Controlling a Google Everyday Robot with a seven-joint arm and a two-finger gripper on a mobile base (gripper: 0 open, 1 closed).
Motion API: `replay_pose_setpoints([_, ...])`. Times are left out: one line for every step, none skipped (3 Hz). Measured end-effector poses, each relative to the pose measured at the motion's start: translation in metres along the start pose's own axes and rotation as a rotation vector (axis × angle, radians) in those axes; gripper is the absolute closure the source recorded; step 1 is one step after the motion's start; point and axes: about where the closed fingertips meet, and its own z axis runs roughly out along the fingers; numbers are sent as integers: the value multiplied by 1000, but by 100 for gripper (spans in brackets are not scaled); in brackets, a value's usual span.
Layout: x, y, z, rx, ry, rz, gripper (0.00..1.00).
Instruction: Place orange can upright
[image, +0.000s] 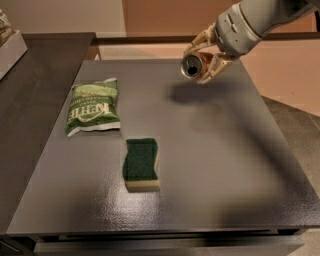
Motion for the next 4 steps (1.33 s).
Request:
replay_pose_setpoints([-7, -3, -19, 40, -52, 32, 100])
replay_pose_setpoints([-17, -7, -32, 85, -137, 73, 100])
replay_pose_setpoints([-29, -14, -42, 151, -270, 154, 100])
replay_pose_setpoints([-30, -15, -41, 149, -272, 155, 100])
